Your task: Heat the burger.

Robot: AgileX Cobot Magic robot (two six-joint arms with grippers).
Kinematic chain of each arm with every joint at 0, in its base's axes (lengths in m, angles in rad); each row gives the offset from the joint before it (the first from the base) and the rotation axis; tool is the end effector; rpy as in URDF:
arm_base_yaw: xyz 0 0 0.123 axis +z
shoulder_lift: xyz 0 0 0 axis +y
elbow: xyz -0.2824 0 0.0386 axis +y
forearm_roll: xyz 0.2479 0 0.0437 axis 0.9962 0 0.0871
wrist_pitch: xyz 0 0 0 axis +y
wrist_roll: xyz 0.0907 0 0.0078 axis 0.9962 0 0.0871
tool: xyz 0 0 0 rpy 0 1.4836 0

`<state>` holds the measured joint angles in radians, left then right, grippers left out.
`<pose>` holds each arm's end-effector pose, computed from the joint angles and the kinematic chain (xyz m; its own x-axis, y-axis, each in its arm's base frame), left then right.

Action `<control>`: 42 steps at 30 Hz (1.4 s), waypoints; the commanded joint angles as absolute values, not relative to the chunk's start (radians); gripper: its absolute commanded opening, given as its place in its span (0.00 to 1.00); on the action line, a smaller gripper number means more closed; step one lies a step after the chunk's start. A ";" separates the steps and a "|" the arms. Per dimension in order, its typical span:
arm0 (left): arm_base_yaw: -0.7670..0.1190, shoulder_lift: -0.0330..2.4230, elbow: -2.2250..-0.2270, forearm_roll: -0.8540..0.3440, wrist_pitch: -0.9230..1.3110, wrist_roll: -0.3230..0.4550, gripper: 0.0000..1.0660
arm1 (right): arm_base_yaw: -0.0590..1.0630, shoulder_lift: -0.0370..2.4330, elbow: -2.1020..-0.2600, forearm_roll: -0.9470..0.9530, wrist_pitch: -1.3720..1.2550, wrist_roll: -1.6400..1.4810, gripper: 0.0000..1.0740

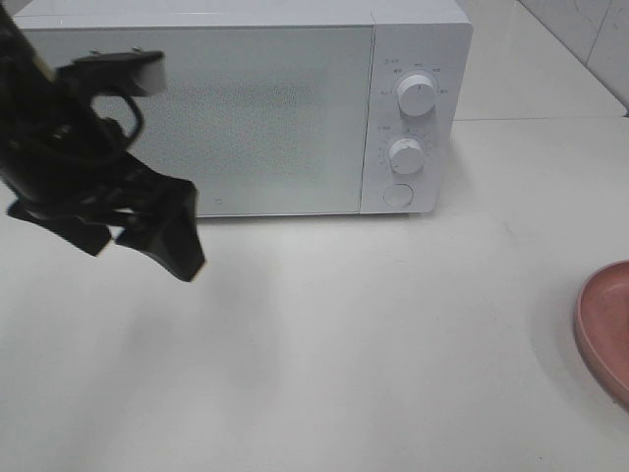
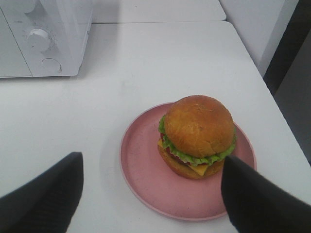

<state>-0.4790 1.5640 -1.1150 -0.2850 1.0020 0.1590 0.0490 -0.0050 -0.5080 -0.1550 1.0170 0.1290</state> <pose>0.2551 -0.1568 0.2512 -0.8637 0.4513 -0.2245 0.4970 0.8366 -0.2303 -0.0048 -0.0122 0.2837 -0.3956 0.0272 -0.9180 0.0903 0.9959 -0.0094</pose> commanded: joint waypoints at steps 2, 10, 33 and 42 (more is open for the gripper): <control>-0.325 1.493 -1.120 -0.271 1.118 0.158 0.94 | 0.045 -0.030 -0.502 -0.153 1.005 0.128 0.68; -0.115 1.321 -1.085 -0.241 1.160 0.158 0.94 | 0.045 -0.030 -0.502 -0.153 1.005 0.128 0.68; -0.028 0.607 -0.546 -0.173 1.083 0.227 0.94 | 0.045 -0.030 -0.502 -0.153 1.005 0.128 0.68; -0.028 0.402 -0.511 -0.157 1.048 0.204 0.94 | 0.045 -0.030 -0.503 -0.153 1.005 0.128 0.68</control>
